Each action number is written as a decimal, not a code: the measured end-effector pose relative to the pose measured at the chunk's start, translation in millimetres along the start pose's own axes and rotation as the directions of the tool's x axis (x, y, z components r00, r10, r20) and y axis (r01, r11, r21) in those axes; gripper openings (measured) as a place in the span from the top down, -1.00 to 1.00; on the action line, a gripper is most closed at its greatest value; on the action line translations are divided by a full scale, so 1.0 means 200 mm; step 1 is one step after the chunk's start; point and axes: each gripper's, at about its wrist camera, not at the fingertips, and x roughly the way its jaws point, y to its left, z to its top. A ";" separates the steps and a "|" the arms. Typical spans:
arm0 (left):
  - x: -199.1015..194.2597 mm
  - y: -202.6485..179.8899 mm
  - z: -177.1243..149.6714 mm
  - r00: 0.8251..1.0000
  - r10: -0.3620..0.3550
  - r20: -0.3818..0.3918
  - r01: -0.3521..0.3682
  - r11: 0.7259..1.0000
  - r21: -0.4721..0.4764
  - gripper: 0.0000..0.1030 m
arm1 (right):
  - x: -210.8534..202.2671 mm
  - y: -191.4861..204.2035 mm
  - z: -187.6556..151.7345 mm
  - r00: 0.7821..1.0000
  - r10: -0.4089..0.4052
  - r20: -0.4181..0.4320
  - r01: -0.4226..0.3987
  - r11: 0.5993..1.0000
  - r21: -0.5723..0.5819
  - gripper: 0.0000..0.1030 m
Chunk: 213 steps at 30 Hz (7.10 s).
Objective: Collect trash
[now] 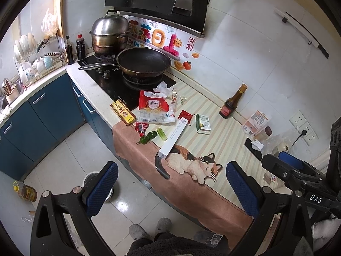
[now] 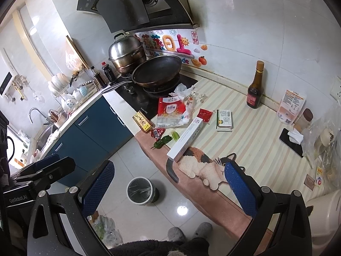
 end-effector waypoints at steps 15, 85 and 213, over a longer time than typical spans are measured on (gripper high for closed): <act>0.43 0.09 0.06 0.954 0.301 0.017 -0.301 0.950 0.086 -1.00 | 0.21 -0.13 -0.05 0.985 -0.172 -0.006 0.171 0.975 0.143 -1.00; 1.49 0.34 0.37 0.931 0.211 -0.299 -0.219 0.976 0.007 0.41 | 1.79 -0.57 0.47 0.905 -0.238 -0.352 0.284 0.955 0.084 -0.33; 2.14 1.50 0.61 0.819 0.173 -0.546 -0.437 0.806 -0.400 -0.13 | 2.62 -0.51 0.77 0.940 0.010 -0.340 0.175 0.844 0.507 -0.67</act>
